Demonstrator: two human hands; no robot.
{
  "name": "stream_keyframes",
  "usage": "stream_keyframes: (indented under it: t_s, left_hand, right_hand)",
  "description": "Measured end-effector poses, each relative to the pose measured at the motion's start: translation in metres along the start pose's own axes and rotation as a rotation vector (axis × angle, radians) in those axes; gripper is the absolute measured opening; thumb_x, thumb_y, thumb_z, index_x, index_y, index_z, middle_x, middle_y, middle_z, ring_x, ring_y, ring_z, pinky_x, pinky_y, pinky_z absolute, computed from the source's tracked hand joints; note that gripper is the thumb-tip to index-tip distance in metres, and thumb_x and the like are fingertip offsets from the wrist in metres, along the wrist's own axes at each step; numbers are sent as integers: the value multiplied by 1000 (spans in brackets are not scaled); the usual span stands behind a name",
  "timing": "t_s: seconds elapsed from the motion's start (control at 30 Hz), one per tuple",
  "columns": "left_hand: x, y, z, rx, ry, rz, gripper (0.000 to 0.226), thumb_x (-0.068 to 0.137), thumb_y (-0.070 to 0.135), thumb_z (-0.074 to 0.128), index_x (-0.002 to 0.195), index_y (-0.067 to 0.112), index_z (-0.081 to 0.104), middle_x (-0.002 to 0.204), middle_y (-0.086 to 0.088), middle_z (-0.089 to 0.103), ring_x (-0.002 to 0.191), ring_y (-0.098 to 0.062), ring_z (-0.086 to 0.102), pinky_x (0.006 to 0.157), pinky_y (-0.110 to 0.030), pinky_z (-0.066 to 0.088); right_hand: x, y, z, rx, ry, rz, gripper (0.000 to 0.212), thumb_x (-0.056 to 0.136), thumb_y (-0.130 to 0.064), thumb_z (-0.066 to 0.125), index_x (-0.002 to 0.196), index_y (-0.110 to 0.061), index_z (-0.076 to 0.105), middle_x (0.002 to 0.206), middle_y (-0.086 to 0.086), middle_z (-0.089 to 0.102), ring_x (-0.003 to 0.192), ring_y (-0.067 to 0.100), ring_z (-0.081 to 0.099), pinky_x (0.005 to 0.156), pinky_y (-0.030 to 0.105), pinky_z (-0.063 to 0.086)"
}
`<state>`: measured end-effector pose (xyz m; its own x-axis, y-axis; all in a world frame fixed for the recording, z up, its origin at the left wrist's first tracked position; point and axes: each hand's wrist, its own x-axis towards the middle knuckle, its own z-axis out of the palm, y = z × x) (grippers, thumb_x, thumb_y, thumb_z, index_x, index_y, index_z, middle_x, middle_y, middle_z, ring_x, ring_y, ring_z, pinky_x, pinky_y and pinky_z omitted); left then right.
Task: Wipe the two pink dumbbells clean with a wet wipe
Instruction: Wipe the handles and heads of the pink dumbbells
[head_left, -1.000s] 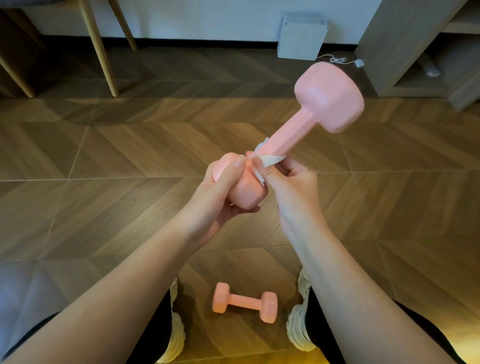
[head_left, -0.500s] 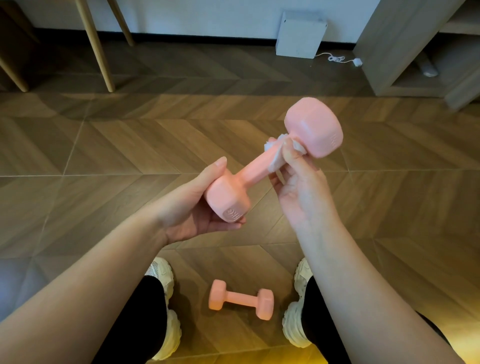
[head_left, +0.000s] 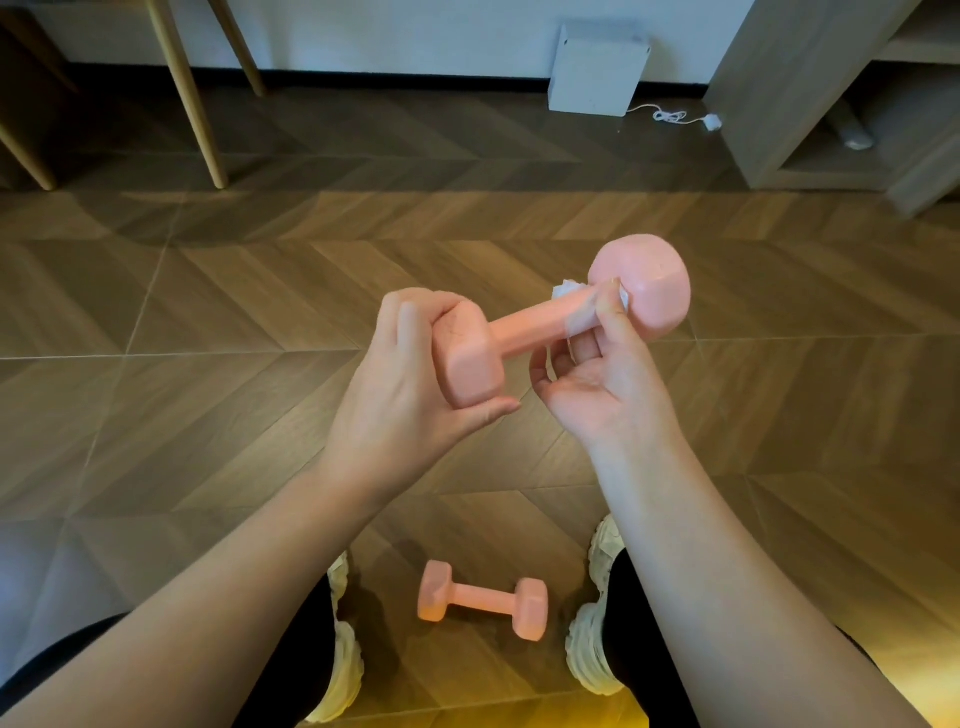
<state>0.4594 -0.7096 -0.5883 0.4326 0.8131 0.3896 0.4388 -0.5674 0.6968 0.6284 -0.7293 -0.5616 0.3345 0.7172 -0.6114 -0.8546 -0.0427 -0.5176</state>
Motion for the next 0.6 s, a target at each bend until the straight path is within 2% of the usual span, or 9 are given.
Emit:
stream_keyframes:
  t_s: [0.03, 0.13, 0.23, 0.27, 0.33, 0.37, 0.43, 0.5, 0.6]
  left_hand:
    - [1, 1, 0, -18, -18, -33, 79, 63, 61, 78, 122, 30, 35, 122, 5, 42, 101, 2, 45, 85, -2, 36]
    - [3, 4, -1, -215, -97, -275, 71, 59, 67, 75, 110, 41, 33, 113, 13, 52, 100, 7, 53, 76, -6, 42]
    - [6, 5, 0, -485, -129, -492, 63, 60, 65, 72, 107, 35, 43, 106, 14, 57, 88, 10, 59, 68, -13, 49]
    - [7, 4, 0, -584, -148, -548, 63, 62, 65, 69, 108, 28, 47, 103, 9, 59, 83, 6, 61, 66, -16, 50]
    - [10, 5, -1, -760, -230, -632, 67, 73, 66, 61, 105, 8, 52, 95, -7, 57, 78, -15, 59, 63, -27, 49]
    - [11, 5, -2, -838, -268, -680, 66, 79, 66, 56, 103, 4, 56, 91, -14, 56, 76, -23, 56, 61, -29, 48]
    - [12, 8, -6, -976, -326, -825, 59, 86, 68, 49, 96, 15, 73, 89, -21, 63, 71, -31, 62, 56, -30, 49]
    - [14, 8, -11, -1085, -404, -939, 57, 85, 70, 48, 88, 22, 79, 88, -22, 67, 65, -34, 66, 54, -31, 52]
    - [15, 7, -16, -1211, -518, -1098, 71, 85, 70, 43, 92, 9, 78, 84, -25, 65, 60, -36, 65, 52, -32, 54]
  right_hand:
    - [0, -1, -1, 3, -3, -3, 22, 89, -37, 67, 99, -18, 71, 93, -2, 78, 105, 15, 60, 85, 33, 42]
    - [1, -3, -5, -6, -22, -44, 24, 86, -32, 69, 105, -17, 69, 99, -2, 77, 111, 15, 62, 89, 34, 43]
    - [-1, -5, -5, -36, -106, -95, 36, 74, -33, 73, 106, -18, 68, 100, -4, 77, 104, 12, 67, 97, 35, 43]
    - [-1, -6, -5, -49, -135, -109, 40, 70, -35, 74, 106, -18, 68, 101, -4, 76, 99, 11, 69, 98, 35, 43]
    - [0, -7, -5, -79, -200, -138, 36, 69, -36, 72, 100, -19, 68, 102, -3, 76, 93, 9, 71, 100, 37, 43]
    - [-1, -7, -5, -89, -229, -152, 32, 70, -36, 71, 98, -20, 68, 102, -3, 76, 93, 8, 71, 100, 37, 43]
    - [-3, -6, -4, -108, -269, -177, 32, 73, -34, 70, 102, -21, 66, 102, -2, 75, 97, 9, 70, 100, 39, 44]
    - [-5, -6, -4, -133, -298, -190, 30, 76, -31, 68, 105, -23, 66, 101, -2, 75, 99, 10, 68, 103, 40, 43]
    - [-9, -7, -3, -226, -360, -203, 29, 79, -31, 65, 106, -23, 65, 100, -3, 74, 98, 10, 68, 103, 39, 43]
